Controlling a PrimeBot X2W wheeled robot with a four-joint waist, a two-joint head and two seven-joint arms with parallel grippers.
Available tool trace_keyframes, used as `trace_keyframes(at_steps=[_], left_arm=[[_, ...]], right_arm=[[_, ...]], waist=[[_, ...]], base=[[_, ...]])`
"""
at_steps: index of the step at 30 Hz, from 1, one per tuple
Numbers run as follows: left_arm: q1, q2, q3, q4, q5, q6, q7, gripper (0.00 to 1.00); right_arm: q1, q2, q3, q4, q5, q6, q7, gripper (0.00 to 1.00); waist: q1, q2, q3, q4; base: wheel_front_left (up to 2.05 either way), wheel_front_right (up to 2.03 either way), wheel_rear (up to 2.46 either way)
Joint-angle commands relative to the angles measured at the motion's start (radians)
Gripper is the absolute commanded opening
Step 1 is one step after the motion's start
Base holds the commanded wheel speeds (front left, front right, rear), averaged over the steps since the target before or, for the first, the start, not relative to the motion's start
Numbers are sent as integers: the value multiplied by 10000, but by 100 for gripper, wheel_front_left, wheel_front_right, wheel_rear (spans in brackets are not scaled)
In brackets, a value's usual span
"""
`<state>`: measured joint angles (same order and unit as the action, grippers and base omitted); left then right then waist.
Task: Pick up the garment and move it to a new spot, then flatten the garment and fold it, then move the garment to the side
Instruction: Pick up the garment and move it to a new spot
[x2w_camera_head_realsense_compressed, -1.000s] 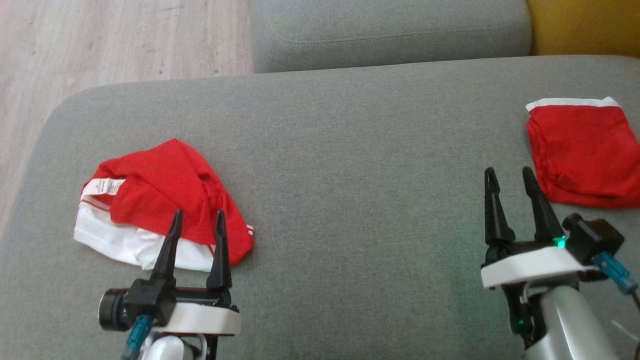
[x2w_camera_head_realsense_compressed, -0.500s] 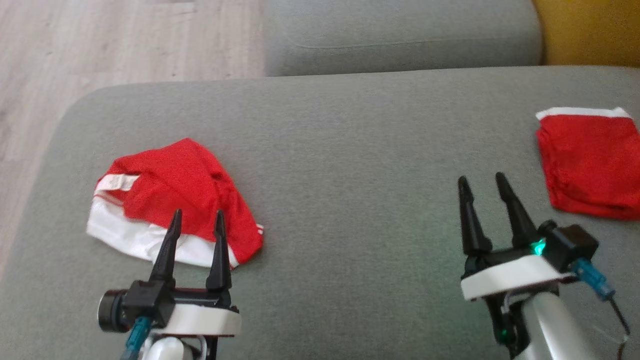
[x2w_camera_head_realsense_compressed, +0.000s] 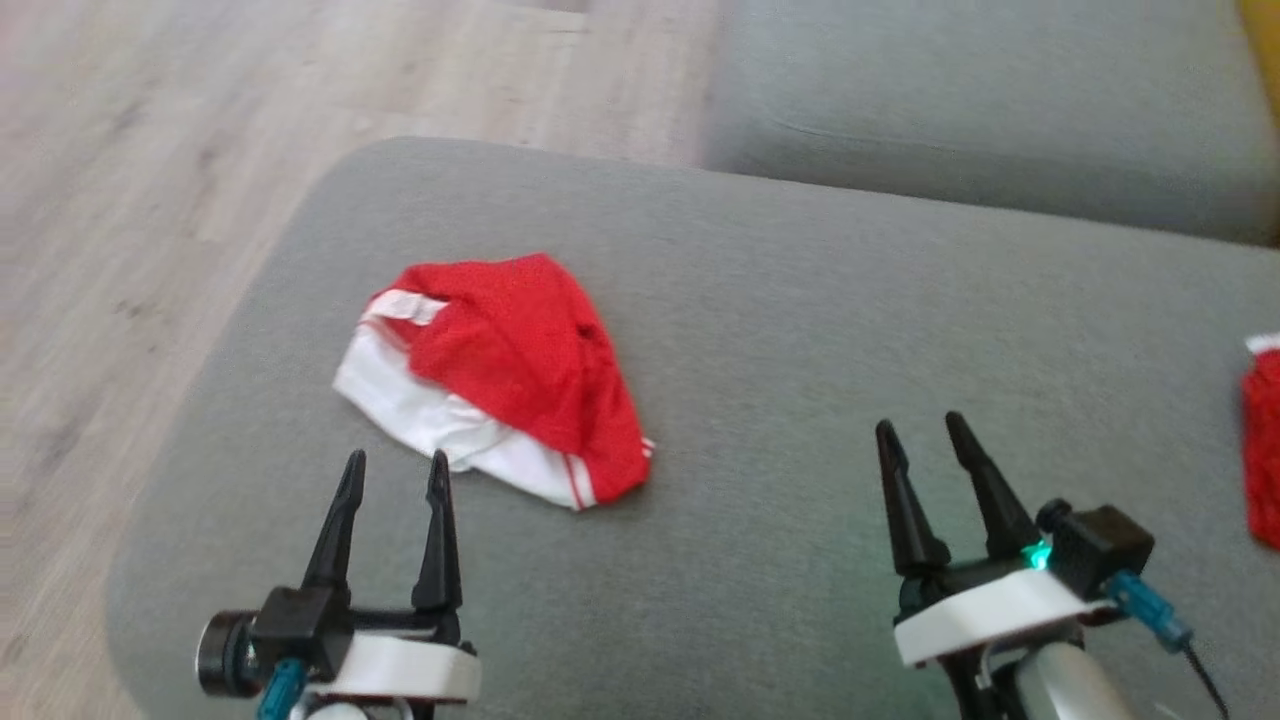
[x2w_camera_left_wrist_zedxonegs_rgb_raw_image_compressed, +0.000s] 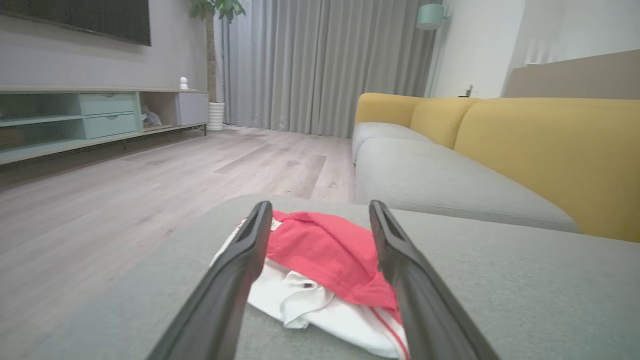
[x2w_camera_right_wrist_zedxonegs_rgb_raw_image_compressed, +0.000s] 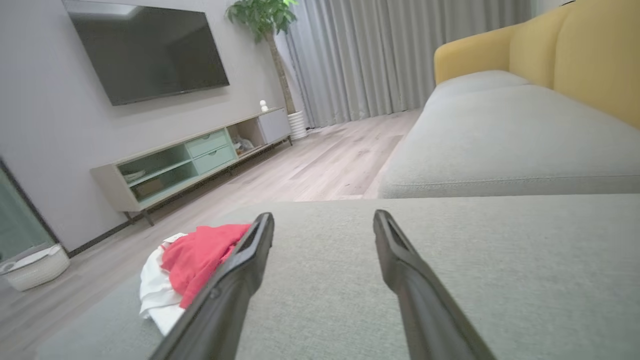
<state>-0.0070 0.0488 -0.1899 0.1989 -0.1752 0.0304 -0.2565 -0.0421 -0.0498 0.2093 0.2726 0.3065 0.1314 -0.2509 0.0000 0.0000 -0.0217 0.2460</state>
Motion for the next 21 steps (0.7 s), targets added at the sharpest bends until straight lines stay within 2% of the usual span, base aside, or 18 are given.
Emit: trace_keyframes(at_steps=[1, 6, 11, 17, 21], left_arm=[[-172, 18, 417, -225, 94, -35, -53, 100], [-59, 28, 491, -155, 173, -136, -53, 100], [6, 26, 503, -72, 197, -186, -53, 100], [-40, 35, 456, 64, 243, -277, -53, 100], [-630, 92, 222, 727, 186, -630, 182, 100]], right_arm=[[26, -5, 260, -215, -29, -7, -107, 100], [101, -5, 358, -186, 189, -7, -107, 100], [94, -5, 550, -164, 300, -7, -108, 100], [39, -5, 570, -172, 271, -7, -108, 100], [-104, -5, 503, -246, 124, -7, -108, 100]], waist=[[0, 0, -239, 661], [0, 0, -366, 1142], [0, 0, -408, 1306], [0, 0, -217, 1143], [0, 0, 235, 921]], base=[[0, 0, 0], [0, 0, 0], [0, 0, 0], [0, 0, 0], [0, 0, 0]])
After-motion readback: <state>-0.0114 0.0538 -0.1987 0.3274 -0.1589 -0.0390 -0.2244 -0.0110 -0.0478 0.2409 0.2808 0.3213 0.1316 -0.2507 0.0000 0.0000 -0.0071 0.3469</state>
